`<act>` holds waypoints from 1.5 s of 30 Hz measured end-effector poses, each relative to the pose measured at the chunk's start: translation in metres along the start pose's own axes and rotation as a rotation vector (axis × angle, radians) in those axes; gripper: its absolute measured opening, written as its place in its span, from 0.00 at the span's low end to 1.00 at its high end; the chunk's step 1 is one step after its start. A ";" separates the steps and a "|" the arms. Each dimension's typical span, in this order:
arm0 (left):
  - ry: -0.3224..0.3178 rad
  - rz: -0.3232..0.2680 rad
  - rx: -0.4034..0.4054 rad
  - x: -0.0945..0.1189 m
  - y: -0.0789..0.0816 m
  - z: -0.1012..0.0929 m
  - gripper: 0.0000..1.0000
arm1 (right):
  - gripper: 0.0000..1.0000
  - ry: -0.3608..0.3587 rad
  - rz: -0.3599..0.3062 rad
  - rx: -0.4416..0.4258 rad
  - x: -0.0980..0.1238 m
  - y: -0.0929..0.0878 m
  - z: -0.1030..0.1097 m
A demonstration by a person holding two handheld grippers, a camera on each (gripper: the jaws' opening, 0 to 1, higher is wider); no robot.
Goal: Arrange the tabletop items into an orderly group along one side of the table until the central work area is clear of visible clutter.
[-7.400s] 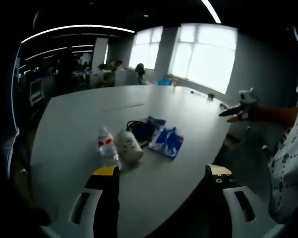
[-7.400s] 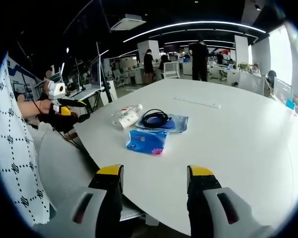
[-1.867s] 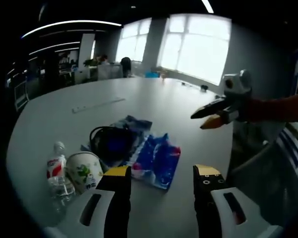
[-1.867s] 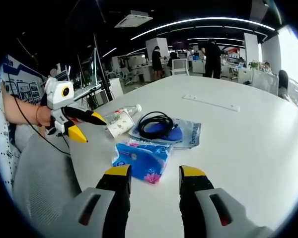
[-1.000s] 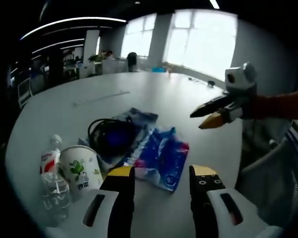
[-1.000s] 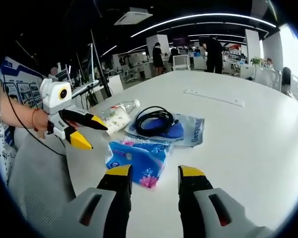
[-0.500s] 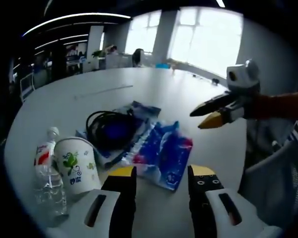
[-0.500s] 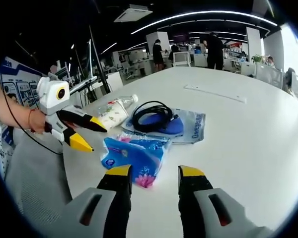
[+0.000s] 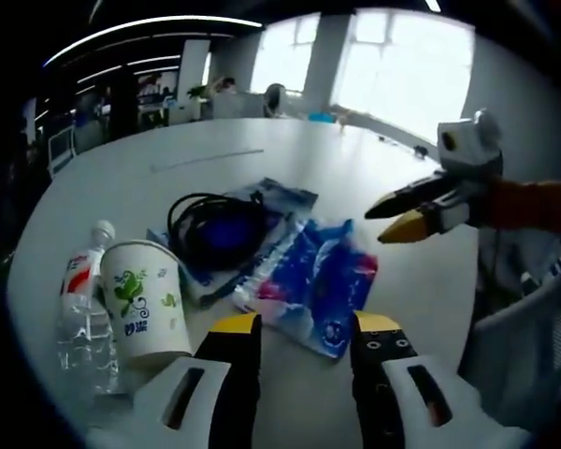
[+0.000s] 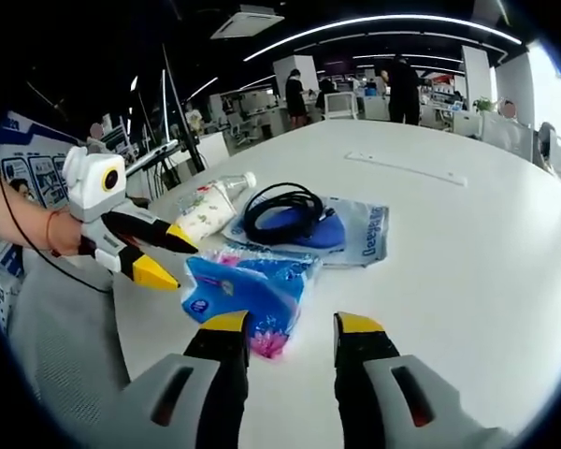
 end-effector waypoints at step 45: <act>0.030 0.079 0.039 -0.012 -0.013 0.005 0.12 | 0.06 0.005 0.033 -0.015 -0.011 -0.012 -0.004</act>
Point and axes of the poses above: the point that each gripper's makers call its tool centre point, and the gripper's own axes: x roughly backward along the fingers, z roughly to its left, y roughly out of its top, the point moved 6 cm from there along x, roughly backward along the fingers, and after that the axes turned 3 degrees about -y, right-handed, at the moved point
